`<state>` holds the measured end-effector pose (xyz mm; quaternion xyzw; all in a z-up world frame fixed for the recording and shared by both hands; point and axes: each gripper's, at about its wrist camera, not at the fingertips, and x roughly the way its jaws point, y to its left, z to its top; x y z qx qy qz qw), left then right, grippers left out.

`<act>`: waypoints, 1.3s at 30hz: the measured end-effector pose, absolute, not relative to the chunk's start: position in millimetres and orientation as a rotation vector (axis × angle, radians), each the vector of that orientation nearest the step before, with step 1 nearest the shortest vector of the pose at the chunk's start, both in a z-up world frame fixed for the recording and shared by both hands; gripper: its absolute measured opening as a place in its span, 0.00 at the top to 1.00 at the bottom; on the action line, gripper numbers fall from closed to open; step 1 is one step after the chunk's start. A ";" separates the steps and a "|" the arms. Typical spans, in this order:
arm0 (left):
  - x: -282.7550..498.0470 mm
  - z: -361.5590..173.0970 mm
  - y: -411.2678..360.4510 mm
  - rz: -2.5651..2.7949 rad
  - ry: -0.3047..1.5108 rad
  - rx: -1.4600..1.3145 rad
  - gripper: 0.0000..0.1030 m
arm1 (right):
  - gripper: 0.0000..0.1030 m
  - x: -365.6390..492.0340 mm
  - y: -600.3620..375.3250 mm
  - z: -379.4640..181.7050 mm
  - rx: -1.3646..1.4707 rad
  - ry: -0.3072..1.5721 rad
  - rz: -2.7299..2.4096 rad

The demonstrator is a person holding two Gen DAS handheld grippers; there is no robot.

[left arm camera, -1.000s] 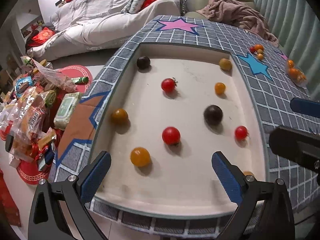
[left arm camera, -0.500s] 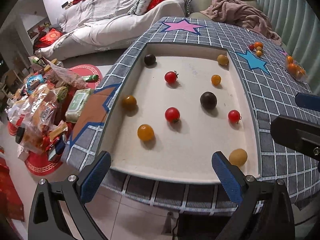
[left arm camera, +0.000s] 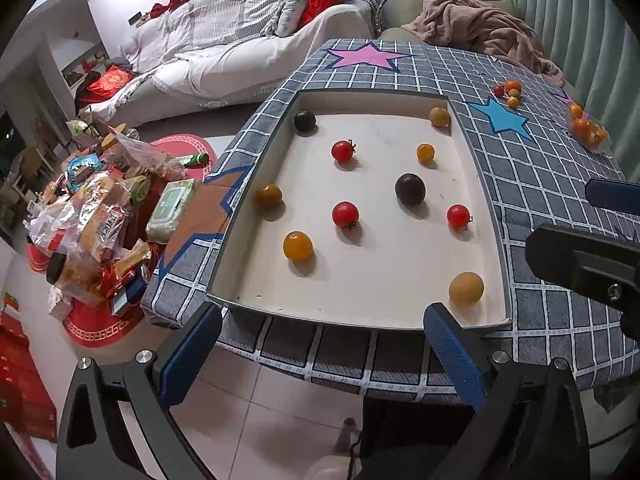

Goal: Organize fruits

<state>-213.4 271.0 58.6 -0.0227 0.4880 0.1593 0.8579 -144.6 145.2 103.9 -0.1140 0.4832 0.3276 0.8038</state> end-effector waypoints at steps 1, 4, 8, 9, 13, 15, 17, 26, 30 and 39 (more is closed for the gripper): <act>-213.5 59.0 269.8 0.335 1.024 -0.043 0.02 | 0.00 -145.1 144.7 104.2 -0.244 1.034 0.703; -214.4 59.8 266.4 0.333 1.024 -0.034 0.02 | 0.00 -146.4 143.4 105.2 -0.243 1.031 0.703; -215.4 60.2 262.9 0.335 1.025 -0.022 0.02 | 0.00 -147.0 140.3 105.9 -0.232 1.030 0.702; -215.5 60.3 262.1 0.336 1.026 -0.018 0.02 | 0.00 -147.1 139.3 105.7 -0.230 1.031 0.702; -216.1 59.9 259.7 0.336 1.031 -0.012 0.02 | 0.00 -147.9 137.0 104.6 -0.223 1.033 0.703; -216.3 59.6 258.5 0.338 1.033 -0.009 0.02 | 0.00 -147.6 135.6 104.2 -0.220 1.034 0.704; -216.6 59.6 257.6 0.341 1.035 -0.006 0.02 | 0.00 -147.2 134.5 103.9 -0.215 1.035 0.704; -217.2 60.3 255.5 0.350 1.041 -0.004 0.02 | 0.00 -146.8 130.6 104.2 -0.202 1.032 0.711; -217.5 60.4 255.0 0.351 1.039 -0.002 0.02 | 0.00 -147.5 130.0 104.8 -0.201 1.030 0.714; -219.1 64.4 247.2 0.350 1.022 0.019 0.02 | 0.00 -148.7 129.9 106.4 -0.196 1.025 0.721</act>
